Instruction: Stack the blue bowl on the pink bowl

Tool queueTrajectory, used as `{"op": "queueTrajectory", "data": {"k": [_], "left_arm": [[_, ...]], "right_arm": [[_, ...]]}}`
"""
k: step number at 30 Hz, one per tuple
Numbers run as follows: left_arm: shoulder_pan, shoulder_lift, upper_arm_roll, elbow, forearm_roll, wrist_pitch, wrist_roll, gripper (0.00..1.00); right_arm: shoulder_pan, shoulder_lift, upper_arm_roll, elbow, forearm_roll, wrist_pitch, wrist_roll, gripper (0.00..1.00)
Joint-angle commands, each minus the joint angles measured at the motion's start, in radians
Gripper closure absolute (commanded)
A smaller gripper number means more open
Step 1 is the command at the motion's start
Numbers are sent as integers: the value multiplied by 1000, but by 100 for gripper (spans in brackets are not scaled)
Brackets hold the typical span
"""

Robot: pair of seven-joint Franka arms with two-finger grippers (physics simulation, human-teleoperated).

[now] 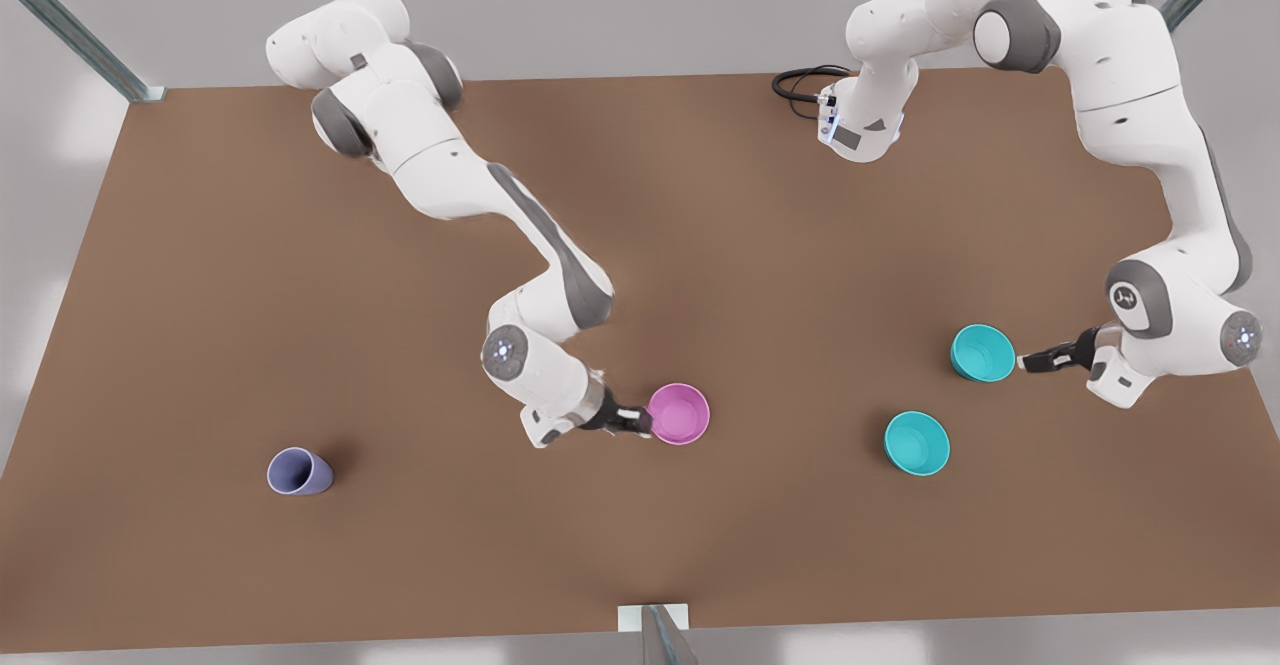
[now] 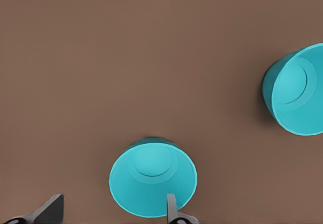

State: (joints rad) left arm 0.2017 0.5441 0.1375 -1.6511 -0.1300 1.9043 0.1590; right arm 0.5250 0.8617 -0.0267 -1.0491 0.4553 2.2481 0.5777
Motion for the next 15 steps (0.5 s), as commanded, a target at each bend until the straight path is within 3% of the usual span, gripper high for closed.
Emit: {"op": "queueTrajectory", "data": {"k": [1, 3, 5, 9, 11, 13, 15], "left_arm": [[1, 0, 1, -36, -6, 156, 580, 0], [1, 2, 1, -59, -6, 156, 580, 0], [1, 4, 2, -75, -6, 156, 580, 0], [-8, 26, 1, -118, -6, 174, 579, 0], [-1, 65, 1, -118, -28, 197, 579, 0], [7, 91, 1, -118, -28, 214, 579, 0], [7, 100, 1, -116, -28, 214, 579, 0]], "right_arm": [[-72, -99, -2, 0, -59, -407, 274, 0], [-249, -158, -2, 4, -308, -757, -342, 0], [-362, -199, -2, 6, -448, -795, -755, 0], [-402, -496, -24, 6, -526, -1013, -894, 0], [-431, -648, -19, -173, -518, -967, -854, 0], [-441, -848, -13, -493, -511, -746, -768, 0], [-428, -785, -19, -477, -507, -759, -756, 0]]}}
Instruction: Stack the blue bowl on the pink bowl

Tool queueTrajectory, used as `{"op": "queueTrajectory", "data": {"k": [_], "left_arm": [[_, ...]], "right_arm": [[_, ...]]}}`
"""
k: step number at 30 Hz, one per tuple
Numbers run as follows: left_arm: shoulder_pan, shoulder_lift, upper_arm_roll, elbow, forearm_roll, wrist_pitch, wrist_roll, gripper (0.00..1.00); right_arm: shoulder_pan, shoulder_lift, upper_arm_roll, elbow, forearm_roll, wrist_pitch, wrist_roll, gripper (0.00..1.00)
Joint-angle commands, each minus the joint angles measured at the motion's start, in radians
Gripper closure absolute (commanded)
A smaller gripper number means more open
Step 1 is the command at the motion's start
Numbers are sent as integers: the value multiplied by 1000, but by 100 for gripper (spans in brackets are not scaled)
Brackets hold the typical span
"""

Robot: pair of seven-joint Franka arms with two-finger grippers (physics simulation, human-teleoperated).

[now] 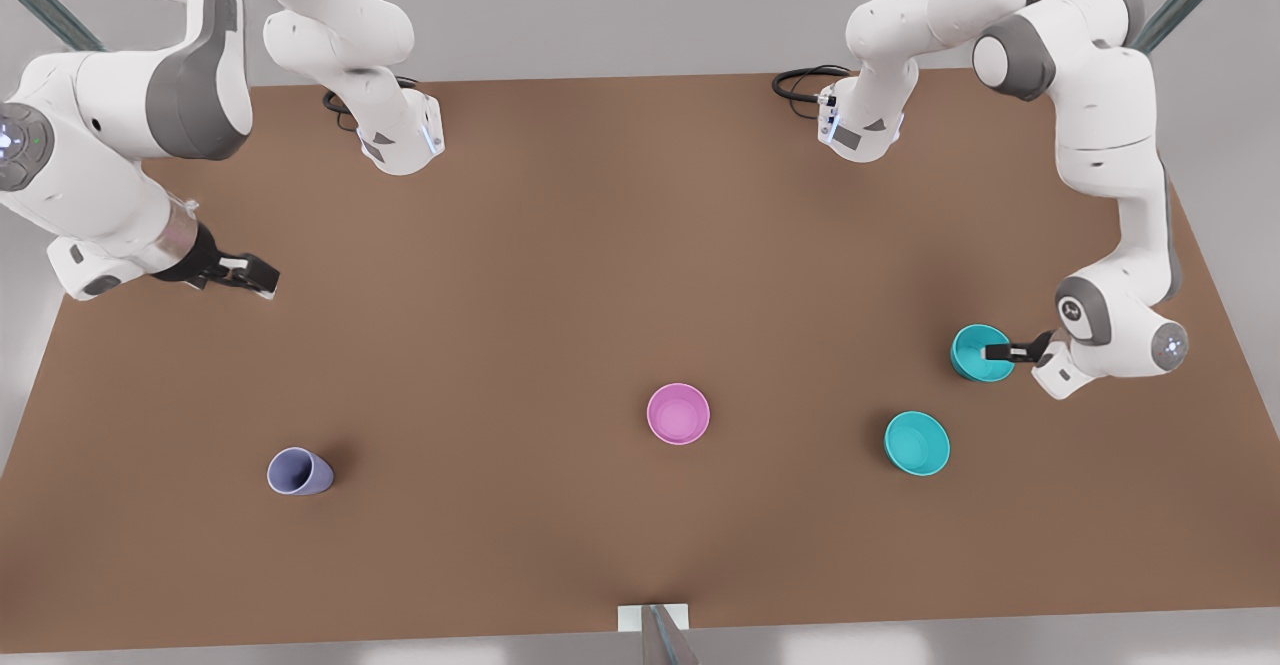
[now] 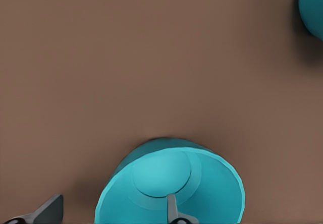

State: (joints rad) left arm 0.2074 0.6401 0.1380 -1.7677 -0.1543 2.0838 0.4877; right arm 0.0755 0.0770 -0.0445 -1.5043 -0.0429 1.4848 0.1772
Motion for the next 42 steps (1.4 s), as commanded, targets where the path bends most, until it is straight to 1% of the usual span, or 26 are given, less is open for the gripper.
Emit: {"op": "queueTrajectory", "data": {"k": [1, 2, 3, 4, 5, 6, 10, 12, 14, 15, 16, 17, 18, 19, 21, 22, 23, 26, 28, 34, 42], "left_arm": [[0, 3, 0, 1, -4, 35, 250, 22], [1, 4, 0, -1, -4, 35, 250, 34], [1, 4, 0, -1, -4, 35, 250, 55], [0, 3, 0, -1, -4, 33, 249, 62], [0, 1, 0, 1, -4, 33, 249, 76], [0, 0, 0, -1, -4, 30, 247, 79], [1, -7, 0, 1, -4, 32, 242, 79], [-3, -57, 0, -4, -4, 27, 219, 79], [-49, -146, -3, -15, -13, -8, 163, 79], [-135, -209, -5, -38, -100, -67, -1, 79], [-181, -241, -34, -39, -113, -102, -136, 79], [-287, -249, -64, -13, -111, -143, -376, 79], [-391, -241, -67, 74, -111, -197, -639, 79], [-491, -223, -66, 129, -110, -197, -816, 79], [-620, -122, -67, 289, -103, -206, -1052, 79], [-651, -28, -67, 424, -103, -248, -1109, 79], [-668, 32, -66, 516, -106, -263, -1159, 79], [-685, 214, -67, 747, -111, -249, -1196, 79], [-689, 242, -84, 774, -111, -188, -1221, 79], [-708, 306, -127, 768, -111, -188, -1218, 79], [-701, 334, -153, 769, -111, -186, -1213, 79]], "right_arm": [[21, 6, -2, -20, -9, 5, -343, 0], [21, 20, 0, -17, -6, 5, -341, 0], [18, 61, -3, 21, 8, 11, -344, 0], [23, 64, 1, 38, -8, 9, -347, 0], [17, 75, -6, 67, 6, 12, -349, 0], [17, 76, -6, 70, 2, 12, -349, 0], [-17, 76, -9, 92, 8, 3, -352, 0], [-20, 76, -9, 93, 6, 3, -354, 0], [-20, 76, -8, 93, 6, 2, -354, 0], [-20, 76, -6, 93, 5, 2, -352, 0], [-20, 76, -6, 93, 6, 2, -351, 0], [-20, 76, -6, 93, 6, 2, -349, 0], [-19, 76, -6, 93, 5, 3, -349, 0], [-19, 76, -6, 93, 5, 3, -349, 0], [-20, 78, -8, 95, 5, 3, -347, 0], [-22, 86, -8, 99, 6, 3, -349, 0], [-23, 86, -9, 101, 5, 3, -355, 0], [-28, 96, -8, 116, 8, 2, -355, 0], [-28, 96, -8, 119, 6, 0, -357, 0], [-28, 96, -8, 121, 1, 0, -358, 0], [-28, 96, -8, 121, 0, 0, -357, 0]]}}
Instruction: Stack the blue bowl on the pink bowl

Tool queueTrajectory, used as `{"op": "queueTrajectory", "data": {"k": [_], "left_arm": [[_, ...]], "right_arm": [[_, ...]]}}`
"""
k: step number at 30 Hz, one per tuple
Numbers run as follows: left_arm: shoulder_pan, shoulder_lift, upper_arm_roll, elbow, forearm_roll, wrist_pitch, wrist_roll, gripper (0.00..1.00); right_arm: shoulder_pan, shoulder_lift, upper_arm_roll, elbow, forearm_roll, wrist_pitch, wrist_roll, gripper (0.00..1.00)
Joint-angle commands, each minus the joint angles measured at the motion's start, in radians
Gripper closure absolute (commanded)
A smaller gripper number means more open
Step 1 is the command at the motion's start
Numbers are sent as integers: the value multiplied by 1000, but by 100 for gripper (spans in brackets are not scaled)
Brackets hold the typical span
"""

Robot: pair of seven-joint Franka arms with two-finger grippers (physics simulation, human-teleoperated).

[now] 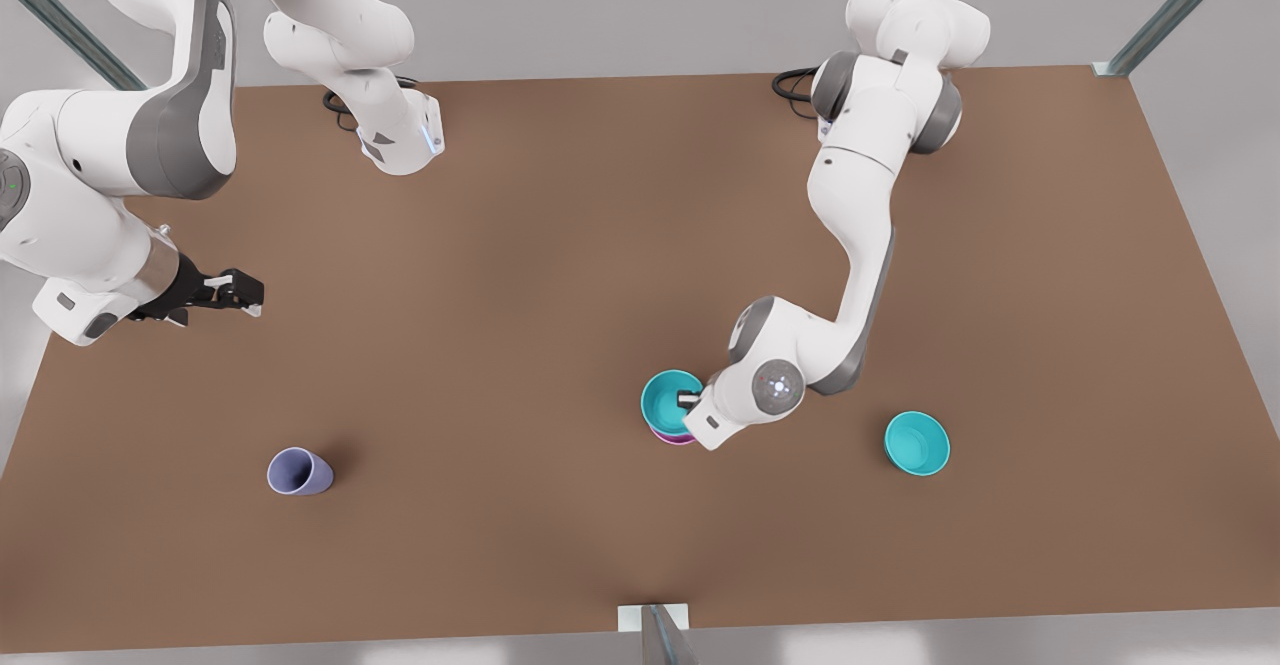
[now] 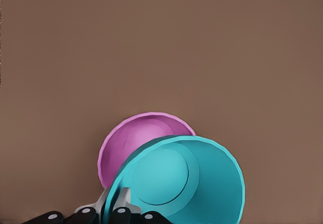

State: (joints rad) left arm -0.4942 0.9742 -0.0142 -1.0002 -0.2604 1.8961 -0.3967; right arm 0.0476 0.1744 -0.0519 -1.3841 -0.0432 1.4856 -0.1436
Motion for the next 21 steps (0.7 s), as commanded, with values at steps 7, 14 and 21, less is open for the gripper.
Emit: {"op": "queueTrajectory", "data": {"k": [7, 14, 21], "left_arm": [[3, 1, -1, 0, -5, 15, -327, 79], [11, 15, -1, -1, -5, 14, -318, 79], [169, -222, 20, -5, 52, -458, -277, 0]], "right_arm": [[0, -1, 0, 2, -1, -1, -36, 0], [0, 5, 0, 10, -1, -1, -36, 0], [0, 5, 0, 10, -1, -1, -36, 0]]}}
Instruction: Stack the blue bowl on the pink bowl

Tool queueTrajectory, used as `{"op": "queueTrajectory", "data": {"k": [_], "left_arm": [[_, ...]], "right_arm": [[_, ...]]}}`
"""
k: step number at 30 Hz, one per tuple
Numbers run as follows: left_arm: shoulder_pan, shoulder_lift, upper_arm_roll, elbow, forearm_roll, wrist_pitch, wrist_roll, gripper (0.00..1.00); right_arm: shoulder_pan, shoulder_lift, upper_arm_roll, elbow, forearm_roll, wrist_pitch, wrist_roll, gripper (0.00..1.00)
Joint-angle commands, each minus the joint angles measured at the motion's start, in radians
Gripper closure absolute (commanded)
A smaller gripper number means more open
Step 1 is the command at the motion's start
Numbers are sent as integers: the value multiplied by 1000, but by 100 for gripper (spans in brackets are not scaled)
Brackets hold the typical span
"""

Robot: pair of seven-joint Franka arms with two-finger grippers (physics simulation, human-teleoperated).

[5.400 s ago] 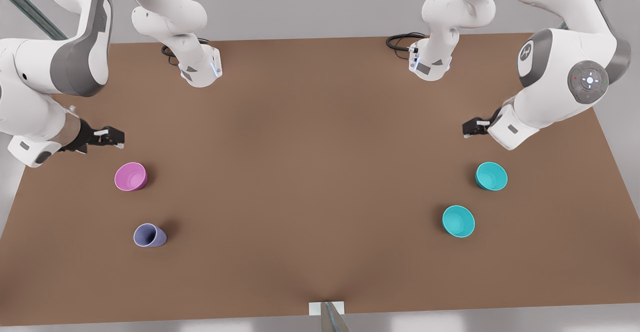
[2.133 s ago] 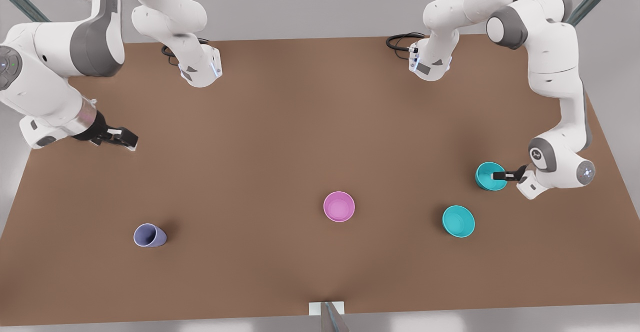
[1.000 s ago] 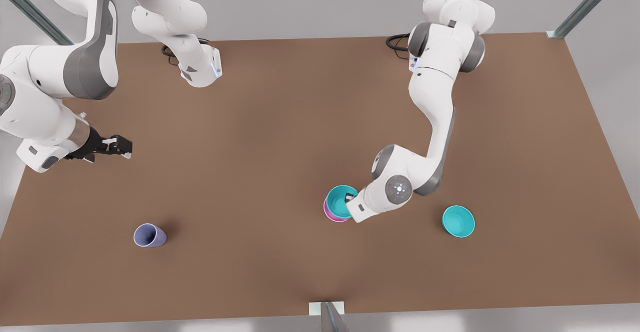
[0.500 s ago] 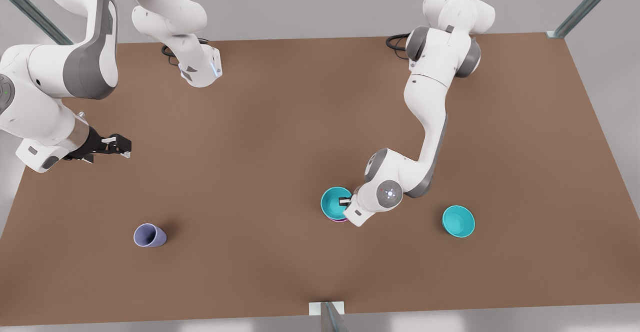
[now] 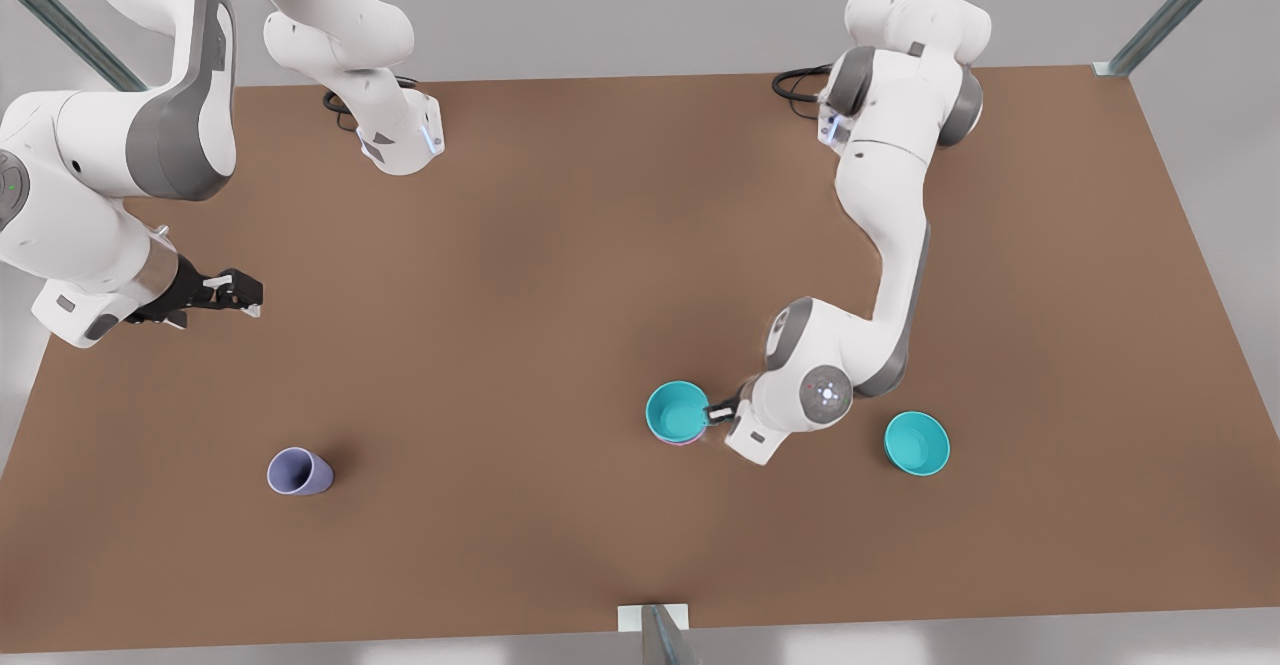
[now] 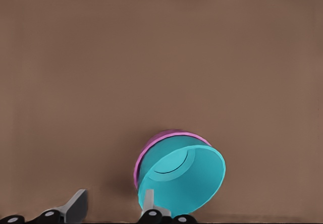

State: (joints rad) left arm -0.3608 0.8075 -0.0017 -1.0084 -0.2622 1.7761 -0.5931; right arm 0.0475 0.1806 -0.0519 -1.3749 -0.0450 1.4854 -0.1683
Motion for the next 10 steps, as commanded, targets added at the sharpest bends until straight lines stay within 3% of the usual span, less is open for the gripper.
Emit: {"op": "queueTrajectory", "data": {"k": [1, 2, 5, 6, 7, 10], "left_arm": [[101, -175, 16, 5, 73, -444, -77, 0], [138, -238, 19, 5, 161, -530, -68, 0], [223, -350, 26, -10, 169, -541, 167, 0], [240, -413, 28, -91, 205, -535, 376, 0], [230, -576, 22, -325, 248, -374, 478, 0], [226, -571, 22, -312, 205, -405, 473, 0]], "right_arm": [[0, -1, 0, 0, 0, -1, -11, 0], [0, -1, 0, 0, 0, -1, -11, 0], [0, 2, 0, 7, 2, -1, -11, 0], [0, 2, 0, 7, 2, -1, -11, 0], [0, 2, 0, 7, 2, -1, -11, 0], [0, 2, 0, 7, 2, -1, -11, 0]]}}
